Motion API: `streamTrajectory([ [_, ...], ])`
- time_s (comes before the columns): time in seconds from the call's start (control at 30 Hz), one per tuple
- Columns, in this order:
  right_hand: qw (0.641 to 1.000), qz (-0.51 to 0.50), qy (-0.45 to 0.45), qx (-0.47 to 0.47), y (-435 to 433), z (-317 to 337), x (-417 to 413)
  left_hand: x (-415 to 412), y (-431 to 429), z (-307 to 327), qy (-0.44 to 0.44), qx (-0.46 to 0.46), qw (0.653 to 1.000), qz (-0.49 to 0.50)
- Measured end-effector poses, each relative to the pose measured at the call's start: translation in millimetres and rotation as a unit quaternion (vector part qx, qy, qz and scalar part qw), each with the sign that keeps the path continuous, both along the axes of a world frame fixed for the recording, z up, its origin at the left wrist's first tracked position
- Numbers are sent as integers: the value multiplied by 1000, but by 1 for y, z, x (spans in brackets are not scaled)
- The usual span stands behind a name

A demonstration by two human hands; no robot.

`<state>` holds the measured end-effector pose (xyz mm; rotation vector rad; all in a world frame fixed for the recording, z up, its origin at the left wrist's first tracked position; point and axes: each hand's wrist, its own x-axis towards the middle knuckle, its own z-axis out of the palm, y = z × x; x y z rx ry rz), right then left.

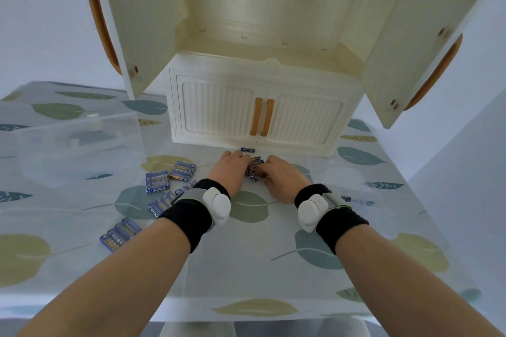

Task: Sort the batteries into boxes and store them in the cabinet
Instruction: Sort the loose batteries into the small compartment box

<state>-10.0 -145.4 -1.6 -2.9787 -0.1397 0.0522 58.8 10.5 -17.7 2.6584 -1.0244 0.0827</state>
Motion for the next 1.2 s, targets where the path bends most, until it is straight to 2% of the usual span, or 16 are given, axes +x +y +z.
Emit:
streamTrajectory([
  [0.43,999,-41,-7,-12,3,0,-13,-10,10,2,-14,51,998,15],
  [0.67,996,-73,-42,28,-18,16,-36,-27,-20,17,-14,-7,1000,-10],
  [0.9,979,-159,-113,57,-81,39,-82,-63,-81,34,-46,-50,994,-80],
  [1.07,973,-206,-98,44,-117,37,-109,-82,-117,36,-16,-48,991,-121],
  [1.2,978,-197,-60,24,-133,32,-123,-91,-134,34,-5,-21,992,-127],
])
